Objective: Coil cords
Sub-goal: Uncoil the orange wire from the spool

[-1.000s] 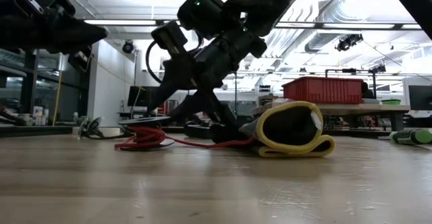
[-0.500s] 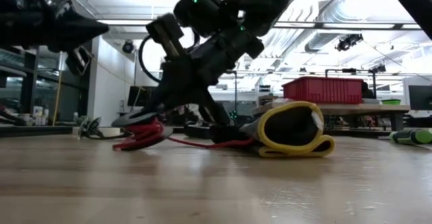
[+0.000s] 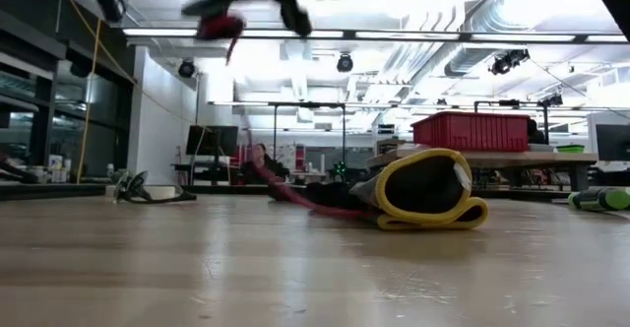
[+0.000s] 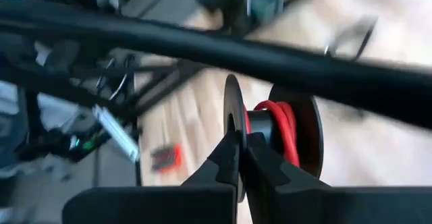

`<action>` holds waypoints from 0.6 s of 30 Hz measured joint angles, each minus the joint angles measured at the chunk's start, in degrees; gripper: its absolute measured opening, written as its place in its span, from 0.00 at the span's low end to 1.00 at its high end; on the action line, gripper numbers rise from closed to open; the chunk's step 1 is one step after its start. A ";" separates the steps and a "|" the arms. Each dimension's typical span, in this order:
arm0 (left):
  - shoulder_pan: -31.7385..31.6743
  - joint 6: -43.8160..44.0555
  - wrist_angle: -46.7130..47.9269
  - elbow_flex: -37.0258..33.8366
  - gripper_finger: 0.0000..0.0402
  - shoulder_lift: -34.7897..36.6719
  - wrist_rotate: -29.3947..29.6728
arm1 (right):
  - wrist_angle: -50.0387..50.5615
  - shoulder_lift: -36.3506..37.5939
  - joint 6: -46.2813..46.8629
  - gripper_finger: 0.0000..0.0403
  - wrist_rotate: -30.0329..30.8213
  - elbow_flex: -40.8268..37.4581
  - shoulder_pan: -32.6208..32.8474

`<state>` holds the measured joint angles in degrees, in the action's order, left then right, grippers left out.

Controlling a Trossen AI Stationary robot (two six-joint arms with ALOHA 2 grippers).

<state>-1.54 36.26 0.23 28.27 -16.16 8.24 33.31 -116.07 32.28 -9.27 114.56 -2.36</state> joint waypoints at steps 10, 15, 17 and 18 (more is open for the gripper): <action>-0.03 -30.58 5.38 21.32 0.00 -23.21 -0.62 | 18.05 0.09 -17.21 0.00 7.01 20.68 -3.64; -1.55 -29.45 8.74 26.92 0.02 -26.67 1.90 | 15.71 7.45 -20.88 0.00 7.74 14.99 -3.77; -2.53 -27.98 9.96 27.96 0.05 -27.57 2.42 | 15.11 9.86 -22.44 0.00 8.45 14.08 -3.55; -2.91 -27.21 9.65 28.27 0.07 -27.93 2.04 | 14.52 10.29 -23.83 0.00 8.69 14.08 -3.31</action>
<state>-4.45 9.05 9.88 56.53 -44.09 10.27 47.83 -105.78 8.45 -0.58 128.64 -5.68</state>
